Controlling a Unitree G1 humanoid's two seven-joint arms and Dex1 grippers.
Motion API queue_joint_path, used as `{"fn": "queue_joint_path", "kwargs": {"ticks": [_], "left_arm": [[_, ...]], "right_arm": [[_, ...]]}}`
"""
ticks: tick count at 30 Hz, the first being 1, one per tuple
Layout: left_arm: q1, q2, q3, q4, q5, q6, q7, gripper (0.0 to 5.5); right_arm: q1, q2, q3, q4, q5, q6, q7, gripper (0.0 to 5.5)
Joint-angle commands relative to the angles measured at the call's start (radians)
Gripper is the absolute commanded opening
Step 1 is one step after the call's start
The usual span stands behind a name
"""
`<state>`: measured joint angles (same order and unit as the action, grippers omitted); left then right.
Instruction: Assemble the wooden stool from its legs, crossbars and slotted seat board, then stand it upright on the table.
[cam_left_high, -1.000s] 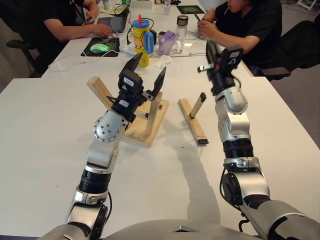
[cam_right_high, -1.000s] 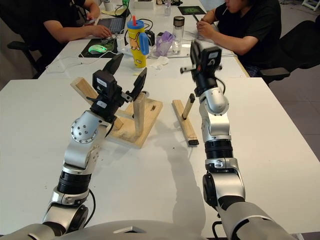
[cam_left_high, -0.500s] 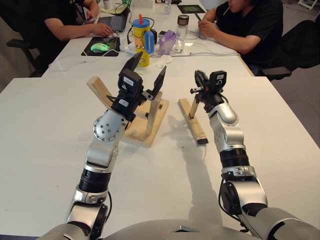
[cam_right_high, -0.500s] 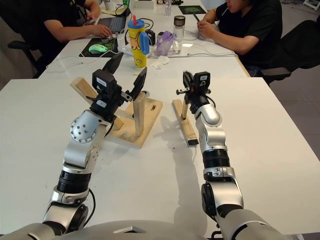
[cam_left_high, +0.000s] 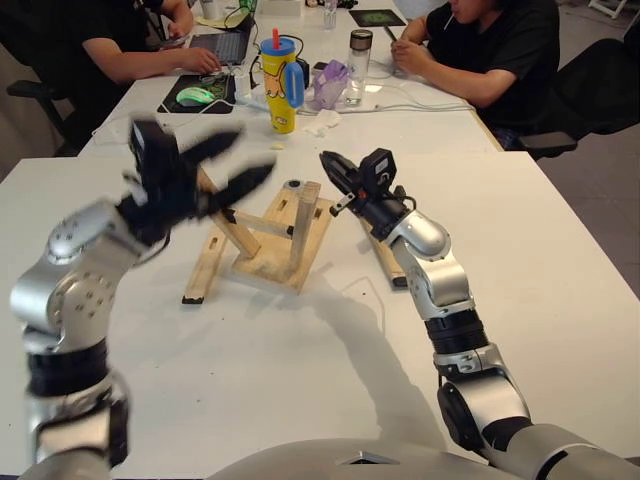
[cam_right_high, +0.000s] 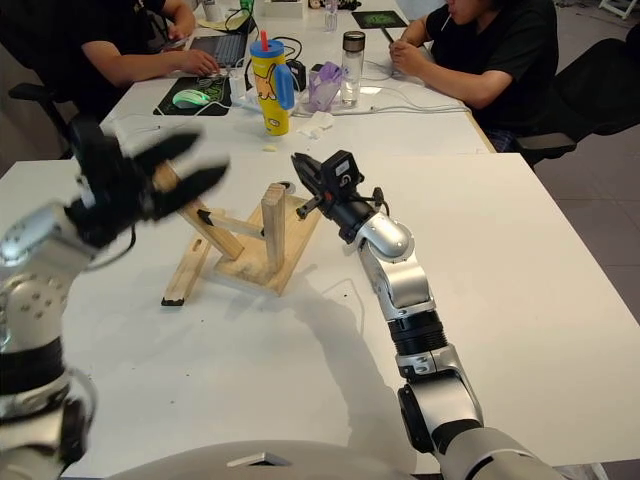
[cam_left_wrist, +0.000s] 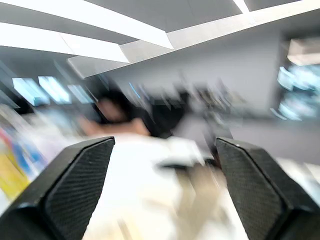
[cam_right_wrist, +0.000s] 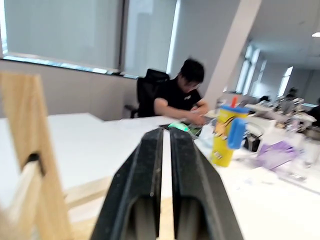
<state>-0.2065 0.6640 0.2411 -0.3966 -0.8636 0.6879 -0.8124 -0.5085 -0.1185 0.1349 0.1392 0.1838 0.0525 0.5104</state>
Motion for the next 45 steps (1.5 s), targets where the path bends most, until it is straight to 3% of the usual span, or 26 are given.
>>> {"fn": "queue_joint_path", "kwargs": {"ticks": [1, 5, 9, 15, 25, 31, 36, 39, 45], "left_arm": [[0.298, 0.247, -0.112, 0.028, 0.059, 0.116, -0.252, 3.73], [0.281, 0.268, -0.271, 0.121, 0.256, 0.042, -0.255, 3.73], [0.178, 0.194, -0.434, 0.247, 0.479, -0.024, -0.141, 3.73], [0.089, 0.116, -0.515, 0.321, 0.605, -0.060, -0.068, 3.73], [0.011, 0.151, -0.479, 0.381, 0.744, -0.047, 0.036, 3.73], [-0.088, 0.089, -0.315, 0.370, 0.738, -0.120, 0.171, 3.73], [-0.003, 0.250, -0.218, 0.169, 0.574, 0.028, -0.063, 3.73], [0.086, 0.321, -0.224, 0.035, 0.464, 0.123, -0.191, 3.73], [0.166, 0.287, -0.377, 0.013, 0.517, 0.143, -0.154, 3.73]], "right_arm": [[0.021, -0.024, 0.075, 0.051, -0.008, 0.029, 0.123, 0.23], [0.029, -0.022, 0.132, 0.039, -0.001, 0.036, 0.214, 0.23], [0.041, -0.023, 0.182, 0.011, -0.004, 0.046, 0.274, 0.23], [0.051, 0.017, 0.265, -0.036, -0.020, 0.085, 0.295, 0.23], [-0.003, 0.073, 0.257, 0.139, -0.163, 0.063, 0.106, 0.23], [0.106, -0.118, 0.201, -0.007, -0.229, 0.179, 0.105, 0.23], [0.116, -0.248, 0.225, -0.003, -0.351, 0.257, 0.090, 0.23], [0.112, -0.250, 0.246, 0.015, -0.388, 0.303, 0.088, 0.23], [0.090, -0.259, 0.313, 0.045, -0.424, 0.309, 0.154, 0.23]]}}
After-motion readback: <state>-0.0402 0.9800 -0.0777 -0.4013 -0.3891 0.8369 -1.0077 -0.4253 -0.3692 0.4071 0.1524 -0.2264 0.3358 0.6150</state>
